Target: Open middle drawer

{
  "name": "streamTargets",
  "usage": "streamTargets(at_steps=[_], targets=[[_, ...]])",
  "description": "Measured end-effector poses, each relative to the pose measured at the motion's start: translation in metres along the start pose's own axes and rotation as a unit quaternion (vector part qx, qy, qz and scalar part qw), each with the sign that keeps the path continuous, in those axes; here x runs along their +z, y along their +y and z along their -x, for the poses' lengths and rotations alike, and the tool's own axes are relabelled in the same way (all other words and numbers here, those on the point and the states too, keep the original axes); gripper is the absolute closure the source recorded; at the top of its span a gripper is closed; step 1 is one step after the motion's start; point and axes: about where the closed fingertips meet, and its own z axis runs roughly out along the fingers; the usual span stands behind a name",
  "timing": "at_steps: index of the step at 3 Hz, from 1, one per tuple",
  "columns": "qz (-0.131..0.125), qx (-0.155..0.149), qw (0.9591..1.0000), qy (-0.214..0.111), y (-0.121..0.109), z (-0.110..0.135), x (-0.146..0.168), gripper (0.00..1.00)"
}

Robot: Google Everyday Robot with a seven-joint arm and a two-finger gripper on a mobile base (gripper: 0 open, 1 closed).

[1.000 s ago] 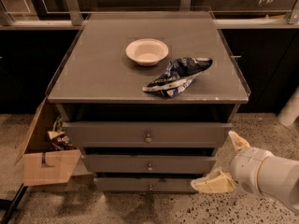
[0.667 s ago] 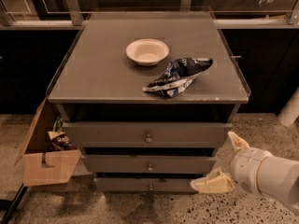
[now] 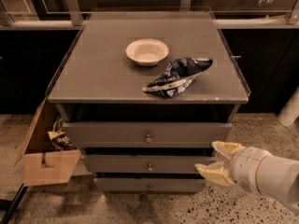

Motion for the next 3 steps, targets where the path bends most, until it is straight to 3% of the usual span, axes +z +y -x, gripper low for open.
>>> streamTargets(at_steps=[1, 2, 3], targets=[[-0.001, -0.001, 1.0, 0.0, 0.0, 0.0, 0.0, 0.71], [-0.011, -0.007, 0.9999, -0.005, 0.002, 0.0, 0.0, 0.94], [-0.011, 0.03, 0.9988, -0.038, 0.007, -0.018, 0.016, 1.0]])
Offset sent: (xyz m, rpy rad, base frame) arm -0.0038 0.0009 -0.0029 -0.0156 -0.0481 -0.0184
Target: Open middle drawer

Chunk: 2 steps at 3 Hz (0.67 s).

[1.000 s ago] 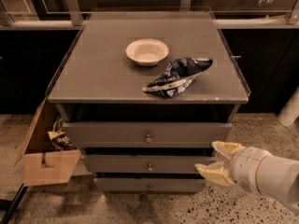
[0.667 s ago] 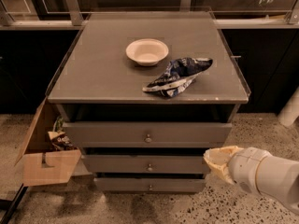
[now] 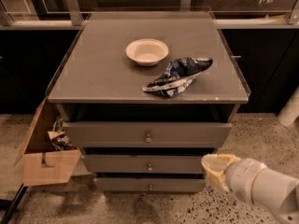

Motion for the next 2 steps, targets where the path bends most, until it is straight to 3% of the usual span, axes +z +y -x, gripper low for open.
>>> streamTargets(at_steps=[1, 2], targets=[[0.003, 0.053, 0.9985, -0.012, 0.002, -0.035, 0.023, 1.0], [0.004, 0.099, 0.9951, -0.006, 0.019, -0.083, 0.063, 1.0]])
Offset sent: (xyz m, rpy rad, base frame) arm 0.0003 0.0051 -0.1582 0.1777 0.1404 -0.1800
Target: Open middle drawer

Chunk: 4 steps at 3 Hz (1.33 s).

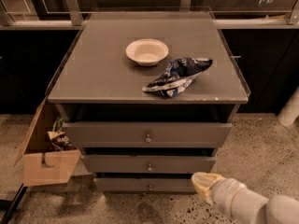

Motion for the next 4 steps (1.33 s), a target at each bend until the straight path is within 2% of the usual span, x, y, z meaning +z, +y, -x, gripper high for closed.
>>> streamTargets(at_steps=[1, 2, 3, 4], targets=[[-0.02, 0.006, 0.9996, 0.019, 0.004, -0.032, 0.032, 1.0], [-0.037, -0.015, 0.9987, 0.033, 0.002, -0.048, 0.064, 1.0], [-0.043, -0.057, 0.9964, 0.045, -0.005, -0.052, 0.096, 1.0], [-0.048, -0.055, 0.9964, 0.044, -0.003, -0.054, 0.094, 1.0]])
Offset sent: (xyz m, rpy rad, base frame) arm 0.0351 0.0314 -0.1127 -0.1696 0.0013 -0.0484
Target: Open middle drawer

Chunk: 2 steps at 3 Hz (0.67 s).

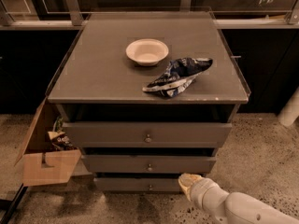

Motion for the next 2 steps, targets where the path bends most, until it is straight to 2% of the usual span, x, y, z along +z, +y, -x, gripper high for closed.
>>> streamTargets(at_steps=[2], targets=[[-0.028, 0.018, 0.9994, 0.0, -0.025, -0.012, 0.032, 1.0]])
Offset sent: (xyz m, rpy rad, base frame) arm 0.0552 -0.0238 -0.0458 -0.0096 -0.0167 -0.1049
